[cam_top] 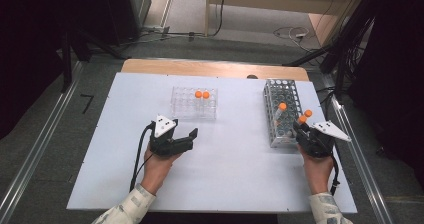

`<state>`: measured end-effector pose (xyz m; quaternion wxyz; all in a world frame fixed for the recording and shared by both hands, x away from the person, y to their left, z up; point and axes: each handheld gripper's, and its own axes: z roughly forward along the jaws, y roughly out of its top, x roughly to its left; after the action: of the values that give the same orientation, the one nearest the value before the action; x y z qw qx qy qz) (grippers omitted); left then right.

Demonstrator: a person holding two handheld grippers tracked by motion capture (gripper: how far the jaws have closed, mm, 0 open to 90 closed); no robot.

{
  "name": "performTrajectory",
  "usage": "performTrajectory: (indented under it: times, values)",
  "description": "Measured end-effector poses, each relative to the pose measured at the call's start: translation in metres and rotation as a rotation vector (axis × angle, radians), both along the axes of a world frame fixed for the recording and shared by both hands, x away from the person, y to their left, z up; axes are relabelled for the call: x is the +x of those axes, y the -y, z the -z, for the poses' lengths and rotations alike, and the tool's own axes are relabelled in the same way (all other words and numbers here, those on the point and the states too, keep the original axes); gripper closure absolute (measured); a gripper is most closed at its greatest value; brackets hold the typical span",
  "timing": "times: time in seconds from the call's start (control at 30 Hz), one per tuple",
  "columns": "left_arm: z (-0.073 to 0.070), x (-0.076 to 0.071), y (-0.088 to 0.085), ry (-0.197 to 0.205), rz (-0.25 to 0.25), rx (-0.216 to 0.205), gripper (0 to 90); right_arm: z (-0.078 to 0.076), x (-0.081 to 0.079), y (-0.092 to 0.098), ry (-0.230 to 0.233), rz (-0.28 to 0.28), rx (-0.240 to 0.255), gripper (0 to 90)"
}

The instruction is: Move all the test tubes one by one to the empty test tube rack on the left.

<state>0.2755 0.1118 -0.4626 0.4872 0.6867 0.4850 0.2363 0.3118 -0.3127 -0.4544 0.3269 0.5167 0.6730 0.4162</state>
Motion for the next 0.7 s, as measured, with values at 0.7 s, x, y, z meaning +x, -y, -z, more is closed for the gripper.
performTrajectory:
  times: [0.7]
  values:
    - [0.0, 0.0, 0.0, -0.001, 0.002, -0.003, 22.5, -0.049, -0.03, 0.003, 0.146, -0.041, 0.052, 71.6]
